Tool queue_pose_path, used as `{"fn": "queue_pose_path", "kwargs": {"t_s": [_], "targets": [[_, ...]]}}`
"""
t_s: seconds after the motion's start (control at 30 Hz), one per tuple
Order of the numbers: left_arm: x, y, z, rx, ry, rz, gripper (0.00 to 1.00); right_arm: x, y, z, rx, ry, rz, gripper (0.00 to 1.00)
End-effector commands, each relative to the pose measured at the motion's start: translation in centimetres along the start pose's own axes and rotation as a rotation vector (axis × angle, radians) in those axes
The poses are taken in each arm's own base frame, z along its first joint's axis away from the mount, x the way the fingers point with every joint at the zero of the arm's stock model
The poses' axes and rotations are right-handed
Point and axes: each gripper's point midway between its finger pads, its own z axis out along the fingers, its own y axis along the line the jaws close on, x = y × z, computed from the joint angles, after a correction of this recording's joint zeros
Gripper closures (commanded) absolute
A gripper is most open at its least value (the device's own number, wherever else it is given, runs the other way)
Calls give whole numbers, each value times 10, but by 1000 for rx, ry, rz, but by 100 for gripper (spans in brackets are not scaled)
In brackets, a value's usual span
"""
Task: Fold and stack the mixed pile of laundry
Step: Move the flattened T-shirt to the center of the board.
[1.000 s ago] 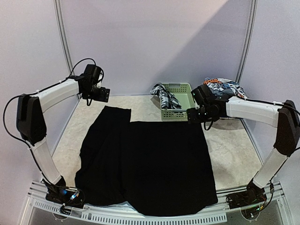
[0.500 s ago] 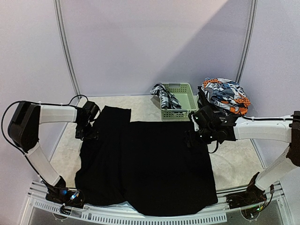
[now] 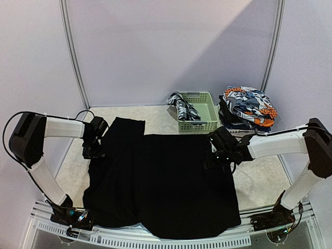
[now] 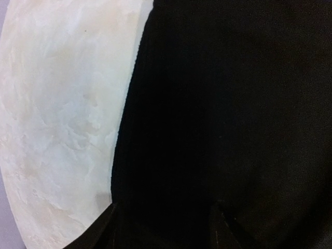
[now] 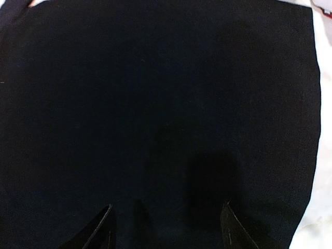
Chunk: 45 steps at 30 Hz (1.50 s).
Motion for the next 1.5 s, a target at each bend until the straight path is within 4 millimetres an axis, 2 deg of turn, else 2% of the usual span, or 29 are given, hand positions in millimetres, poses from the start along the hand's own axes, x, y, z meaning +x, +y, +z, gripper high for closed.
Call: {"fn": "queue_pose_path", "kwargs": {"t_s": [0.0,0.2,0.37,0.43,0.57,0.67,0.7,0.9,1.03,1.23,1.47], "targets": [[-1,-3,7,29,24,-13,43,3,-10,15,60,5,21,31],[-3,-10,8,69,31,-14,43,10,-10,27,77,40,16,31],[-5,-17,10,94,35,-16,51,16,-14,36,80,75,27,32],[-8,-19,10,99,34,-15,61,19,-18,40,84,88,37,32],[-12,-22,11,105,29,-6,89,25,-29,50,98,126,68,34],[-19,-19,11,78,16,1,100,28,-36,56,100,152,84,35],[-23,-17,10,63,6,3,100,30,-39,59,107,161,88,35],[-61,-12,0,2,-59,19,100,24,-58,62,134,165,131,35],[-102,-13,-6,-37,-113,24,100,11,-66,62,151,145,156,35],[-149,-18,6,-49,-121,32,100,-11,-75,70,168,132,182,35],[-196,-30,16,-32,-138,38,100,-47,-91,76,187,98,218,35]]}}
